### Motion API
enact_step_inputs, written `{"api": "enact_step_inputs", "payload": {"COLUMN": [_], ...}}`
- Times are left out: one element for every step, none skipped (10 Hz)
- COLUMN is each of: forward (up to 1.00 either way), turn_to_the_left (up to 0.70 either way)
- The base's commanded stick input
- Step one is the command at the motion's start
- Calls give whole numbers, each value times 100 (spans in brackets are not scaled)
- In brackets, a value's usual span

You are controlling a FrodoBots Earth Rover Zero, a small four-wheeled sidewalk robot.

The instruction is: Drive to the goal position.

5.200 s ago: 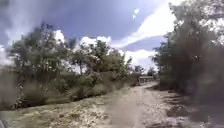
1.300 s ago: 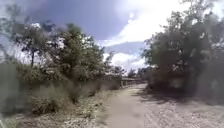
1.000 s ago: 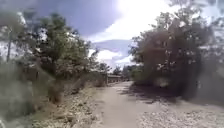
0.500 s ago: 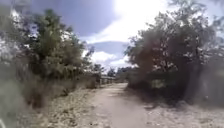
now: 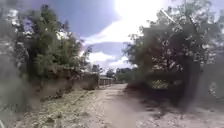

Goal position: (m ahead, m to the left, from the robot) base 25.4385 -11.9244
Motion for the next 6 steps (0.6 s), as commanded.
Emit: {"api": "enact_step_inputs", "payload": {"forward": [70,70,70,70,70,70], "turn_to_the_left": [0,0,0,0,0,0]}}
